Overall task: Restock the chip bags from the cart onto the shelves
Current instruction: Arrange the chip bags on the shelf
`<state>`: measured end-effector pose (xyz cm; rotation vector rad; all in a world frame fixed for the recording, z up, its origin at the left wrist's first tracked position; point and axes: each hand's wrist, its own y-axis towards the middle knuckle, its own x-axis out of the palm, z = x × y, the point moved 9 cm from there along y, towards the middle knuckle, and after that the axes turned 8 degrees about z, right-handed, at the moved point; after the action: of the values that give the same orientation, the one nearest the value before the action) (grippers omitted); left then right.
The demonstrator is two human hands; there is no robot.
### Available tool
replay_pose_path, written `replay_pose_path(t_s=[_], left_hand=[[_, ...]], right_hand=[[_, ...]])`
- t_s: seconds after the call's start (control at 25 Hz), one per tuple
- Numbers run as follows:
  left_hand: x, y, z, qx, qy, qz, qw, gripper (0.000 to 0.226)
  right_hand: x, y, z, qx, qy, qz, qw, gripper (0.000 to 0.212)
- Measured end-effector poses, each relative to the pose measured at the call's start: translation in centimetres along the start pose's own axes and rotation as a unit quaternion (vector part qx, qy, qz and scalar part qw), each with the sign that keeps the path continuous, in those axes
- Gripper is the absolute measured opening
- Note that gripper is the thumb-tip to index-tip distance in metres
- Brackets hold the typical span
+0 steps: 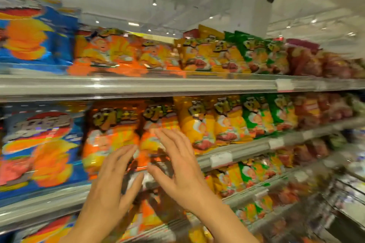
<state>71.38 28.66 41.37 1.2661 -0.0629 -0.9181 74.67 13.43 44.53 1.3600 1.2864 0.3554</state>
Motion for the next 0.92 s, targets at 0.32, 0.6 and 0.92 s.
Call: replay_pose_path(t_s=[0.32, 0.6, 0.92], left_hand=[[30.0, 2.0, 17.4, -0.014, -0.137, -0.142, 0.98, 0.058], [51.7, -1.4, 26.4, -0.061, -0.233, -0.324, 0.915, 0.075], [71.2, -5.4, 29.5, -0.062, -0.252, -0.451, 0.854, 0.061]], right_hand=[[-22.3, -15.2, 25.3, 0.266, -0.093, -0.027, 0.959, 0.06], [-34.0, -28.1, 40.0, 0.474, -0.172, -0.043, 0.862, 0.072], [-37.4, -39.7, 50.6, 0.637, -0.21, -0.004, 0.742, 0.076]])
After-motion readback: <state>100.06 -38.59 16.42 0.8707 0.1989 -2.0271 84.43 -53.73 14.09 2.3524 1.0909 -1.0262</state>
